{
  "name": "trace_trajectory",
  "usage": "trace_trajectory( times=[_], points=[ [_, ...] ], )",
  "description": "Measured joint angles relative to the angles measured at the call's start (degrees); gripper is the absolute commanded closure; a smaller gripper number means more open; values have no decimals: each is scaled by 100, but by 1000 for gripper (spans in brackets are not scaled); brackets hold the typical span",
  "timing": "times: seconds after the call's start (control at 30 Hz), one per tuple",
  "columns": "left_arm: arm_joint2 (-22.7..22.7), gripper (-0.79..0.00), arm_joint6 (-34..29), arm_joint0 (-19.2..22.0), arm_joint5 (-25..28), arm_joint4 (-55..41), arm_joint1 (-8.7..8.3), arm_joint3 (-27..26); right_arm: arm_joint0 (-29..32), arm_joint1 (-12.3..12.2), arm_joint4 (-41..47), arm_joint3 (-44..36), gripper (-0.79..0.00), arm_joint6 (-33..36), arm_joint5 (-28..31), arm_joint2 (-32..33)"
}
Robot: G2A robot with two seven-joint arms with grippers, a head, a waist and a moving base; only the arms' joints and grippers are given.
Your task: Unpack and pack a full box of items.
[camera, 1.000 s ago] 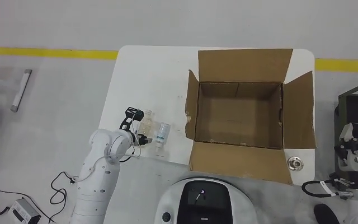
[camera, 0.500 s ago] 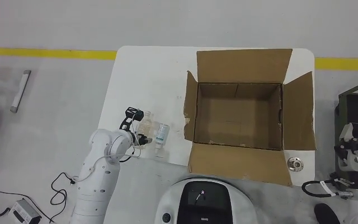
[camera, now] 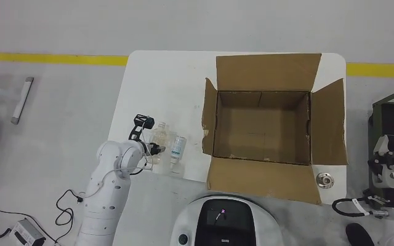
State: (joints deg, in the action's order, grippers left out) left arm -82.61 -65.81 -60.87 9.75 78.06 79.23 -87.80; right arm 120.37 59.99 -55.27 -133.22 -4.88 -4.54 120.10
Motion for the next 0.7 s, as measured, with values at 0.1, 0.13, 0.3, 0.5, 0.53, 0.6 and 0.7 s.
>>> trace_trajectory(
  times=[0.1,0.13,0.3,0.5,0.53,0.6,0.7],
  points=[
    [58,-785,163,92,-113,102,-5,176,0,0,0,0,0,0,0,0],
    [89,-785,215,120,-145,171,-7,227,0,0,0,0,0,0,0,0],
    [263,-785,357,249,-277,339,-2,507,0,0,0,0,0,0,0,0],
    [335,-785,369,350,-284,288,-7,776,0,0,0,0,0,0,0,0],
    [335,-785,374,361,-291,278,-10,805,0,0,0,0,0,0,0,0],
    [331,-776,394,380,-322,255,-14,845,0,0,0,0,0,0,0,0],
    [336,-776,383,377,-318,202,-22,831,0,0,0,0,0,0,0,0]
  ],
)
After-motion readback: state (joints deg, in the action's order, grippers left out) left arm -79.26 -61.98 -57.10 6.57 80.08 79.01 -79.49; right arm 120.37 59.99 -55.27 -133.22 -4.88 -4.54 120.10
